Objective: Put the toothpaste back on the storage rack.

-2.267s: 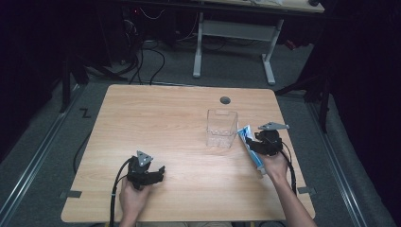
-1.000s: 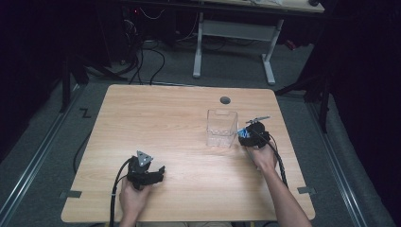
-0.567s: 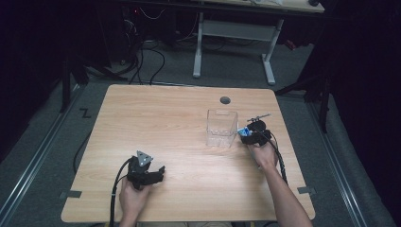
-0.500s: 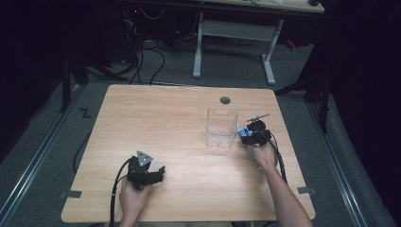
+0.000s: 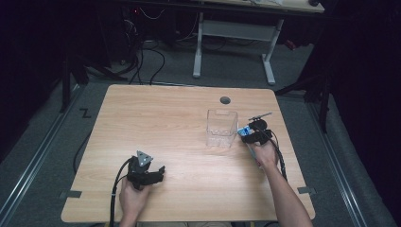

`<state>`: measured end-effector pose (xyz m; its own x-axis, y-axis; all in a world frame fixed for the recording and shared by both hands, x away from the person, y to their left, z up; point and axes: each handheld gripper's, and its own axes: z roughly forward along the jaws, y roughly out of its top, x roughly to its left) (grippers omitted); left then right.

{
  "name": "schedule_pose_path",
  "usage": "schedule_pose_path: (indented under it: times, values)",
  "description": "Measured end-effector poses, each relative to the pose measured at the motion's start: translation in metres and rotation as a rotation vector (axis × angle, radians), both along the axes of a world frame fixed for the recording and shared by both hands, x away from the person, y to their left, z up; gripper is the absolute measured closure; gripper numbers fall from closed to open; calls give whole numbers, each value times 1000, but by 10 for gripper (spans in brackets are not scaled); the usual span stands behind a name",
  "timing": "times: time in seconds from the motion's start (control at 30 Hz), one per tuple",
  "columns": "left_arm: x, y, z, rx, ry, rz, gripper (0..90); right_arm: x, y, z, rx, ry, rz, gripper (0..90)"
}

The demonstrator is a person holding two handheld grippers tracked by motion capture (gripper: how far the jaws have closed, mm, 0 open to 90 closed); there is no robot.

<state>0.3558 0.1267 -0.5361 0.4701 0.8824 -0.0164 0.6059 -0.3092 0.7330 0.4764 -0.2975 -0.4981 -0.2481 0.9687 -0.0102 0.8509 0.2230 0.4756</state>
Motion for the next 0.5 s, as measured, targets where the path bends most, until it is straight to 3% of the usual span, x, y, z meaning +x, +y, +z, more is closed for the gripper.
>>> schedule_pose_path:
  times: [0.27,0.33,0.5]
  values:
    - [0,0,0,-1,-1,1,205,3,-4,-2,32,28,-15,506]
    - [0,0,0,0,0,0,204,3,-3,-3,-15,35,-4,552]
    - [0,0,0,-1,-1,1,205,5,0,0,-48,61,12,597]
